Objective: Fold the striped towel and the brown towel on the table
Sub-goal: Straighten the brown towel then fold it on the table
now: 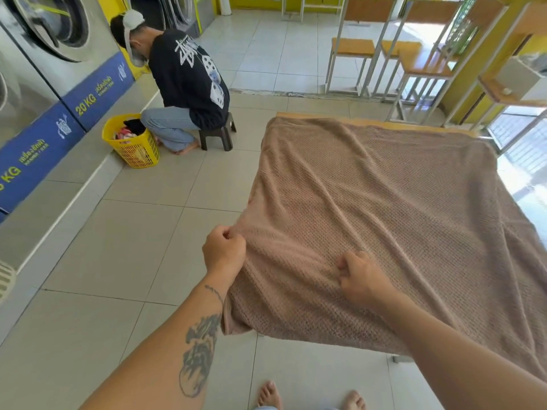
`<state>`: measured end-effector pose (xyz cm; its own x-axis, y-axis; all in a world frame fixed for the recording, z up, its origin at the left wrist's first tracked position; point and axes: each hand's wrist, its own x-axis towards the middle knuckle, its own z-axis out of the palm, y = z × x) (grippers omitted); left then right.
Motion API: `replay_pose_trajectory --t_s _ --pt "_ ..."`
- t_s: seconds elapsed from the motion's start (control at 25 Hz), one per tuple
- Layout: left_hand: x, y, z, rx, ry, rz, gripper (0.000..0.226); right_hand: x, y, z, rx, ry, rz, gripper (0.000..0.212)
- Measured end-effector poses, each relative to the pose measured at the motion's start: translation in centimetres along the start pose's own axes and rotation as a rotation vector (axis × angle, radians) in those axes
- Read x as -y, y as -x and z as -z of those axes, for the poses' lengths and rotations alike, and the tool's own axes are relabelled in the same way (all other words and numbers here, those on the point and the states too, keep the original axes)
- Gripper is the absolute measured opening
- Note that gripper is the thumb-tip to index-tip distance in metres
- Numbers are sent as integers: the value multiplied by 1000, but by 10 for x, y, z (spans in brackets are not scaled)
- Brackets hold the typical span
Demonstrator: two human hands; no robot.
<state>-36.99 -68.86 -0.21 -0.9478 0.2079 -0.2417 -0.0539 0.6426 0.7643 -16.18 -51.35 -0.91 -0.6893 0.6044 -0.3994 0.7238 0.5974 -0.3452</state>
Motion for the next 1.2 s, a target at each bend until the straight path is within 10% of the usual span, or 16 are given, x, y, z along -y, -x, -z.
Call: replay_pose_trajectory --t_s 0.64,0.8,1.2 --pt "67 -3 29 201 -263 49 21 -15 12 5 32 54 7 54" --pt "69 8 34 508 -205 132 20 -17 20 11 9 40 37 53" --pt "5 66 -3 -20 -328 -299 27 -66 65 27 15 -86 35 59"
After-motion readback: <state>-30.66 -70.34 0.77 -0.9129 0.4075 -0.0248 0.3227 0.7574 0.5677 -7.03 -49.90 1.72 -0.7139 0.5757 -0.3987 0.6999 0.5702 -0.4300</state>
